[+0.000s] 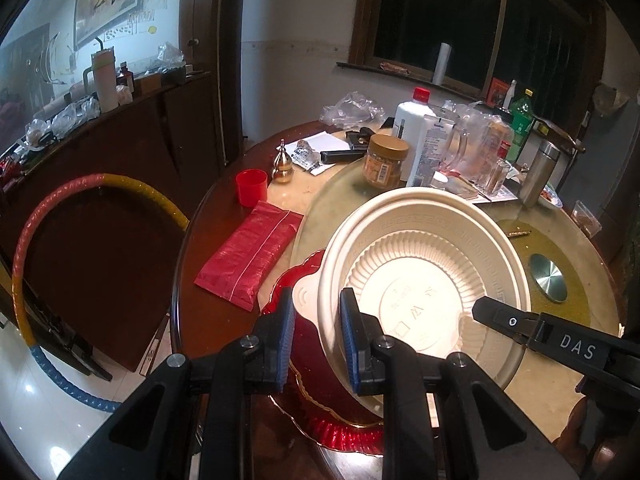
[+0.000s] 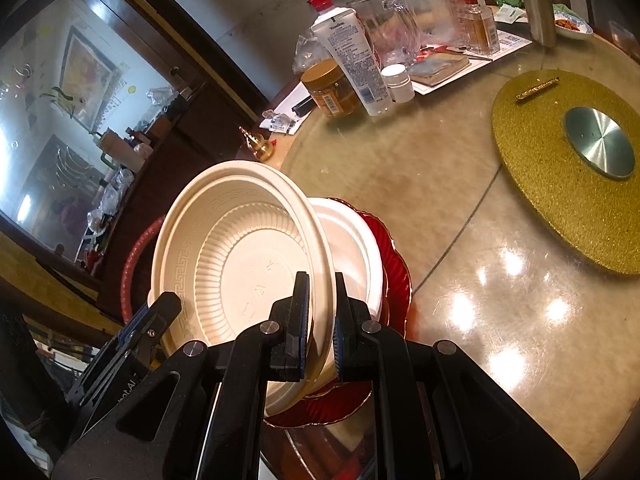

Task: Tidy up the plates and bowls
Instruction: 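Lower the beige bowl with both tools onto the stacked bowls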

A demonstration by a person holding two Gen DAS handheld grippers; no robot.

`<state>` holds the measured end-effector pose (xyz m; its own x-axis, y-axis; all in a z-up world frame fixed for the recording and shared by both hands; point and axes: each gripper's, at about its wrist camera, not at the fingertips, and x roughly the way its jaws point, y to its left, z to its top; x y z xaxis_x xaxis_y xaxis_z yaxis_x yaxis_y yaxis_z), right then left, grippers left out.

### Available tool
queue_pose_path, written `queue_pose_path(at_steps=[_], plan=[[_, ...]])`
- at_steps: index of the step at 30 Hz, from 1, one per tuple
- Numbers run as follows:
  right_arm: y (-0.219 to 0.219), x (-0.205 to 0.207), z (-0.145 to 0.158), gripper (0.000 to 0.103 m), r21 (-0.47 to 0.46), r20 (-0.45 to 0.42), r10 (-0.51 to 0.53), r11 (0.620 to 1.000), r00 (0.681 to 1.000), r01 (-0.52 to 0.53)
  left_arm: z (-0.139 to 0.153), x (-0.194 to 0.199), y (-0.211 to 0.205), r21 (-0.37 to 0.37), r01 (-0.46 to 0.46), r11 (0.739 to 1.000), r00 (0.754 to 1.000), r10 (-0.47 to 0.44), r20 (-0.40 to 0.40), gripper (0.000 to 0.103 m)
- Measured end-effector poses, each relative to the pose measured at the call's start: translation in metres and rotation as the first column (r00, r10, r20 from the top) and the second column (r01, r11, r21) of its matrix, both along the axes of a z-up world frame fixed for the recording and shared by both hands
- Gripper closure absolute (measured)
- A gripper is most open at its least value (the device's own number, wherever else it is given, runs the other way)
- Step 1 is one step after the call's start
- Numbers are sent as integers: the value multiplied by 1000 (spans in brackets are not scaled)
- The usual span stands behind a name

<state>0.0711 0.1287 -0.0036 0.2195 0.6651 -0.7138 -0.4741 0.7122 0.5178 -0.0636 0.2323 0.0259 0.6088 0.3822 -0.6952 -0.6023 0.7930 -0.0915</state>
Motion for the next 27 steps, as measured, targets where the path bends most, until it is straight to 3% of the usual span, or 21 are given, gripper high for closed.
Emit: queue_pose_path(at_steps=[27], plan=[[7,7,-6,93,-47,15,-4,999,1000,5,-10,11,5,-11,-1,1000,1000,1,-23,81]])
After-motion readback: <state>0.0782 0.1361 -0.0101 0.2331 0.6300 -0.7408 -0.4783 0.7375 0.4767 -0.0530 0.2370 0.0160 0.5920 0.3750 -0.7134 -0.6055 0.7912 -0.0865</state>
